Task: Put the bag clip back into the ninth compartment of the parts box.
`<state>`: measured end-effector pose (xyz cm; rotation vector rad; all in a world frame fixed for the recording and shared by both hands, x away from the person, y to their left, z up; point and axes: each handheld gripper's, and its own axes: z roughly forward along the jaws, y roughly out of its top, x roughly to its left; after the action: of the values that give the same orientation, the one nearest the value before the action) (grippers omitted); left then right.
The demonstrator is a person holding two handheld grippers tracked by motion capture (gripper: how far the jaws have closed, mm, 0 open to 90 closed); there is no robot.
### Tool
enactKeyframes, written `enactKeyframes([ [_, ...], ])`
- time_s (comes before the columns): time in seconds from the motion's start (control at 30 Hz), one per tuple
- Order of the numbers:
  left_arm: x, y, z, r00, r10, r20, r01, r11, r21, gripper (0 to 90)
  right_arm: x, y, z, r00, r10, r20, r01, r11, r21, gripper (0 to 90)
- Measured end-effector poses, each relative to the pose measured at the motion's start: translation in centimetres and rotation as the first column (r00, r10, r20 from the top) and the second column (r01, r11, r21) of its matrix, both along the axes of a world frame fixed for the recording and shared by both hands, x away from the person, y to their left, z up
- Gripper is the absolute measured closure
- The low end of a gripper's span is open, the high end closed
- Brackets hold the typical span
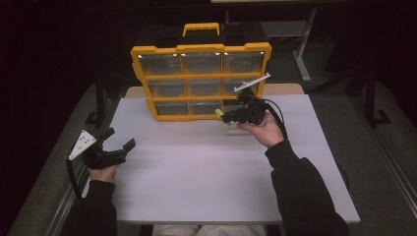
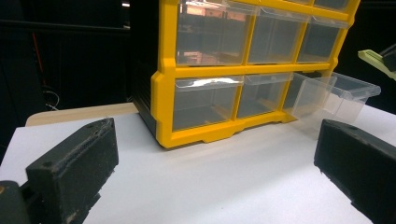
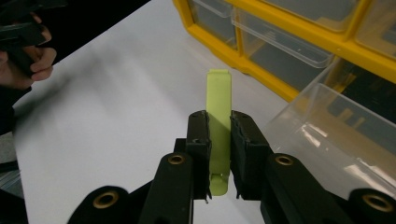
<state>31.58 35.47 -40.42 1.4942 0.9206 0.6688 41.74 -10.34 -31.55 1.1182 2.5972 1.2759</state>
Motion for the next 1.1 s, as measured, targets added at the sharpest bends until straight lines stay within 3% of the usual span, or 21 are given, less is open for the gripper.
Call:
enactKeyframes([
  [0.33, 0.0, 0.0, 0.0, 1.0000, -0.001, 0.002, 0.001, 1.0000, -0.003, 0.0, 1.3, -1.6, -0.4, 0.9960, -0.089, -0.003, 0.089, 0.9960, 0.000, 77.2],
  [0.67, 0.0, -0.1, 0.1, 1.0000, -0.003, 0.004, 0.003, 1.0000, -0.005, 0.0, 2.3, -3.3, -0.8, 0.9816, -0.191, 0.010, 0.191, 0.9806, -0.043, 77.2],
  [1.1, 0.0, 0.0, 0.1, 0.9999, -0.001, 0.011, 0.001, 1.0000, -0.010, 0.0, 3.2, -3.8, -1.5, 0.9714, -0.237, 0.015, 0.237, 0.9698, -0.055, 77.1],
])
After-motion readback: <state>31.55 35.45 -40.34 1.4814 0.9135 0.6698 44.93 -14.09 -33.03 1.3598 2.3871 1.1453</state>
